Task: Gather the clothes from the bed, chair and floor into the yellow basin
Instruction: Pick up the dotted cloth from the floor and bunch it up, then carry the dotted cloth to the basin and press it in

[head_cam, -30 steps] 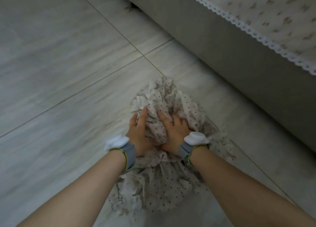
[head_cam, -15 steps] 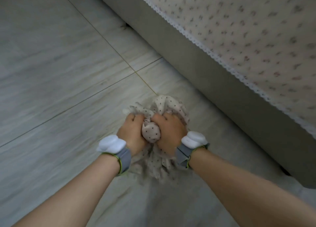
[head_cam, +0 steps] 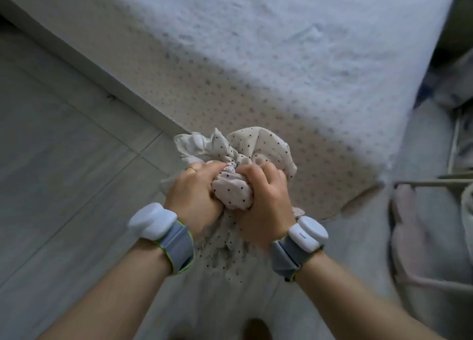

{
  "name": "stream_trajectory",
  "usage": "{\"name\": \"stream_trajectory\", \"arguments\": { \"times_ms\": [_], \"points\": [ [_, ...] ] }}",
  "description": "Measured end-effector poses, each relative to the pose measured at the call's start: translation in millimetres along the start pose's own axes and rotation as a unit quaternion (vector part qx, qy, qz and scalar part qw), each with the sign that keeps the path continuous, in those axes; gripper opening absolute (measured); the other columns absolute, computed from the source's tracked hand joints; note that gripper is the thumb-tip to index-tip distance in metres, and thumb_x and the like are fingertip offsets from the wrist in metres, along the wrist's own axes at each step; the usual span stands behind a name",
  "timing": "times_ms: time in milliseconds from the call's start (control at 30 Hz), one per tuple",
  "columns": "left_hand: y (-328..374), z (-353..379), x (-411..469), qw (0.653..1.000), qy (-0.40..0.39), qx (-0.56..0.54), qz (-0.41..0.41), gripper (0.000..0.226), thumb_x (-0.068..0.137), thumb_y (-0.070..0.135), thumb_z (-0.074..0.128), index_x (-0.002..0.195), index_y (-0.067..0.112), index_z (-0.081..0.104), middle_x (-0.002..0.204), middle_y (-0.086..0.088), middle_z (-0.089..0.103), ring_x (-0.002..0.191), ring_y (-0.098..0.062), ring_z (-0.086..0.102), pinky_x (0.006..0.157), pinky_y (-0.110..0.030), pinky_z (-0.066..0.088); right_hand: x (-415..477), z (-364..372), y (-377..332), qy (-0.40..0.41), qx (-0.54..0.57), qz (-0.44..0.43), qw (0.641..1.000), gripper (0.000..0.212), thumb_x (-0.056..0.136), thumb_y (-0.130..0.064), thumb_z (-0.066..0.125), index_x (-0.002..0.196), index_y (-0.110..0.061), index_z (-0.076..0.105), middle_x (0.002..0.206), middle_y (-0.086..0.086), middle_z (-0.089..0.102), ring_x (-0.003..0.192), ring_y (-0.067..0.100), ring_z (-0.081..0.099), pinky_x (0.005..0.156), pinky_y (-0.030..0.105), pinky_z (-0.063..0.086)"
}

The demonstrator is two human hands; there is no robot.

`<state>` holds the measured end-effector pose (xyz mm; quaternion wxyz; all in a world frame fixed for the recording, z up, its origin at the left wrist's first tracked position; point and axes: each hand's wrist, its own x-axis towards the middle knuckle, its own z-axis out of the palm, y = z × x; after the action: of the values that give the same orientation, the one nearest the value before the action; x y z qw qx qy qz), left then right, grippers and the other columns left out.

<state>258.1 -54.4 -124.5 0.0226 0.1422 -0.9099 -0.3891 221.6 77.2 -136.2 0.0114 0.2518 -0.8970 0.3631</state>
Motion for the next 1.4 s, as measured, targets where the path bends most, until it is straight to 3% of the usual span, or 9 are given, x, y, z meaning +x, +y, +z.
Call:
{"name": "stream_trajectory", "arguments": {
  "times_ms": [100,267,433,567,833,1067,1267,1400],
  "points": [
    [79,2,4,0.996,-0.041,-0.023,0.076,0.032,0.073,0.018,0.064,0.101,0.033,0.060,0.099,-0.007,0.063,0.095,-0.028,0.056,0.068,-0.019,0.030,-11,-81,0,0.054,-0.011,0.047,0.997,0.049,0.053,-0.015,0.074,0.100,-0.014,0.061,0.091,0.011,0.055,0.082,0.033,0.048,0.070,0.031,0.035],
    [198,22,-1,0.974,-0.116,-0.012,0.192,0.033,0.070,0.017,0.066,0.100,0.030,0.059,0.093,-0.005,0.065,0.092,-0.025,0.055,0.071,-0.027,0.037,-49,-190,5,0.166,-0.038,0.137,0.976,0.040,0.060,-0.029,0.063,0.099,-0.020,0.058,0.091,0.006,0.055,0.084,0.028,0.048,0.069,0.035,0.042],
    [275,58,-18,0.941,-0.183,0.012,0.285,0.030,0.068,0.019,0.068,0.094,0.030,0.060,0.088,-0.006,0.065,0.085,-0.027,0.056,0.066,-0.030,0.039,-94,-264,16,0.222,-0.086,0.206,0.949,0.039,0.060,-0.017,0.075,0.096,-0.020,0.059,0.090,0.007,0.055,0.084,0.028,0.046,0.065,0.042,0.048],
    [341,119,-51,0.897,-0.265,0.026,0.353,0.031,0.063,0.020,0.070,0.090,0.032,0.059,0.083,-0.005,0.065,0.078,-0.028,0.056,0.063,-0.027,0.034,-156,-321,47,0.279,-0.133,0.281,0.908,0.029,0.068,-0.015,0.070,0.093,-0.019,0.058,0.089,0.008,0.055,0.084,0.029,0.046,0.061,0.048,0.048],
    [418,247,-132,0.858,-0.322,0.022,0.400,0.033,0.066,0.011,0.067,0.096,0.025,0.063,0.085,-0.006,0.058,0.076,-0.029,0.055,0.064,-0.034,0.047,-280,-385,128,0.278,-0.154,0.374,0.871,0.036,0.066,-0.013,0.070,0.096,-0.019,0.051,0.094,0.009,0.052,0.088,0.029,0.043,0.065,0.046,0.045],
    [467,366,-212,0.832,-0.371,0.031,0.412,0.033,0.064,0.005,0.066,0.094,0.019,0.064,0.081,-0.008,0.052,0.073,-0.031,0.052,0.061,-0.036,0.048,-396,-425,210,0.291,-0.127,0.421,0.850,0.044,0.061,-0.002,0.065,0.096,-0.021,0.047,0.094,0.011,0.051,0.087,0.032,0.043,0.066,0.041,0.042],
    [485,464,-269,0.808,-0.421,0.046,0.410,0.048,0.057,0.007,0.072,0.104,0.015,0.061,0.092,-0.011,0.051,0.078,-0.020,0.044,0.062,-0.017,0.027,-481,-440,274,0.297,-0.112,0.479,0.818,0.045,0.061,0.000,0.066,0.099,-0.019,0.049,0.098,0.012,0.051,0.092,0.033,0.043,0.065,0.037,0.041],
    [475,515,-292,0.811,-0.438,0.059,0.383,0.055,0.058,0.011,0.073,0.111,0.014,0.058,0.100,-0.015,0.053,0.086,-0.031,0.052,0.073,-0.027,0.039,-517,-423,317,0.294,-0.105,0.515,0.799,0.047,0.063,0.000,0.065,0.102,-0.019,0.049,0.102,0.012,0.050,0.095,0.033,0.043,0.064,0.034,0.038]
  ]
}}
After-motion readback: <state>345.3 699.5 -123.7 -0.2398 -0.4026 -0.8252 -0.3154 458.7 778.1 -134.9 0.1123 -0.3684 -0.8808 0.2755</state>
